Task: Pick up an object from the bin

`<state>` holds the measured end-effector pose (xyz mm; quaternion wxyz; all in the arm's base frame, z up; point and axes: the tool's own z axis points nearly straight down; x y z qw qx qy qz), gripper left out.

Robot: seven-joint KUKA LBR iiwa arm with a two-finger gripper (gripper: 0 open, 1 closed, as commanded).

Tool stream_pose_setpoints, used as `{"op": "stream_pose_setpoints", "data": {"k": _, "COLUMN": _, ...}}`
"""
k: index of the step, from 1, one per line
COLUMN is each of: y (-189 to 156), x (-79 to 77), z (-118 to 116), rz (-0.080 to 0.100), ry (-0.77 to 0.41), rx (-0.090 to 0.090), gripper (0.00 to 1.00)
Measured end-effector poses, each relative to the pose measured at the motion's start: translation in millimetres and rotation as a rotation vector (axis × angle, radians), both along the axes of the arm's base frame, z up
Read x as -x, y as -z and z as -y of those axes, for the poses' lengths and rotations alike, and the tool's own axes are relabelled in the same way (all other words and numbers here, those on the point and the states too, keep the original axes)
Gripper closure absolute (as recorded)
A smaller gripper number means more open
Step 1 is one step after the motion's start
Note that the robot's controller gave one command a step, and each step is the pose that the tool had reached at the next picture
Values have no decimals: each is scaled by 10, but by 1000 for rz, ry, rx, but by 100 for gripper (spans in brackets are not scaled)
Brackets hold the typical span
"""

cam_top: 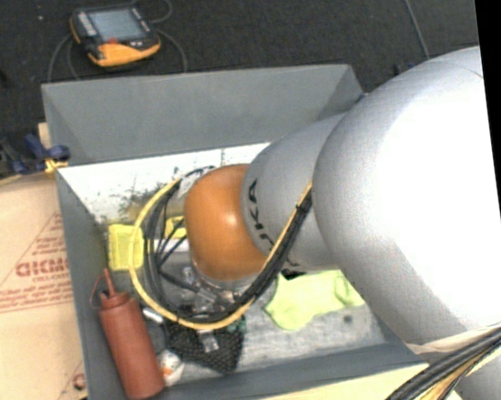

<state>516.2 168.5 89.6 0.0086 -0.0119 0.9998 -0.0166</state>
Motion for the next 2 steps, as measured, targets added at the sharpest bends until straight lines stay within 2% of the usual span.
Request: {"op": "stream_pose_setpoints", "data": {"k": 2, "y": 2, "x": 2, "z": 0, "rz": -1, "ry": -1, "rx": 0, "gripper": 100}}
